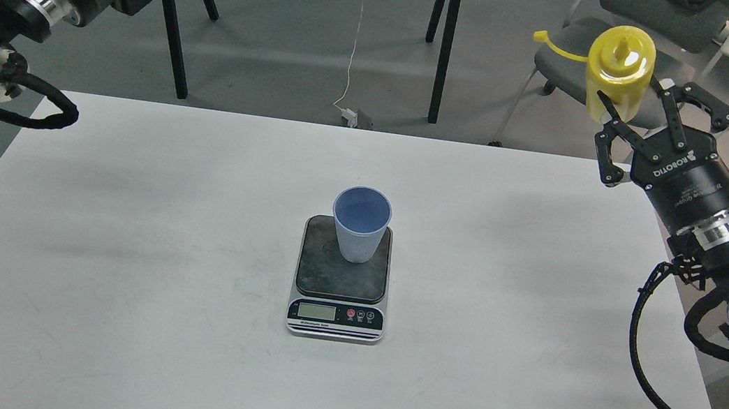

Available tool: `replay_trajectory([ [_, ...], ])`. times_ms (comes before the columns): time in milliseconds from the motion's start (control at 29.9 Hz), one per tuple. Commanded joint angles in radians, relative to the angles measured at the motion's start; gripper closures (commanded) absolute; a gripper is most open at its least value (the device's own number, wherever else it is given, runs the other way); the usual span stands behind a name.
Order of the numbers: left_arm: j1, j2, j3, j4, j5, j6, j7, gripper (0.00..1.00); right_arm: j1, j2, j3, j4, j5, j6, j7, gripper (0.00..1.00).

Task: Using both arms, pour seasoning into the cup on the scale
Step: 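Turn the bottle upright and lower it back onto the table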

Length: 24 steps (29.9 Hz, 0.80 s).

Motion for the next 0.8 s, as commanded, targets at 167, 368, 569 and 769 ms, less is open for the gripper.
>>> replay_trajectory([
  [167, 0.004, 0.0, 0.004, 0.001, 0.002, 0.0, 0.0, 0.05, -0.289, 0.036, 0.128, 0.091, 0.093, 0.0, 0.08, 0.52],
  [368, 0.011, 0.001, 0.009, 0.001, 0.004, 0.0, 0.0, 0.05, -0.331, 0.123, 0.125, 0.074, 0.082, 0.0, 0.111, 0.52],
  [569, 0.017, 0.007, 0.009, 0.001, 0.002, 0.0, 0.0, 0.05, -0.331, 0.185, 0.127, -0.025, 0.08, 0.0, 0.11, 0.52],
  [769, 0.014, 0.003, 0.01, 0.001, 0.005, 0.0, 0.0, 0.05, -0.324, 0.306, 0.124, -0.103, 0.079, 0.0, 0.11, 0.52],
])
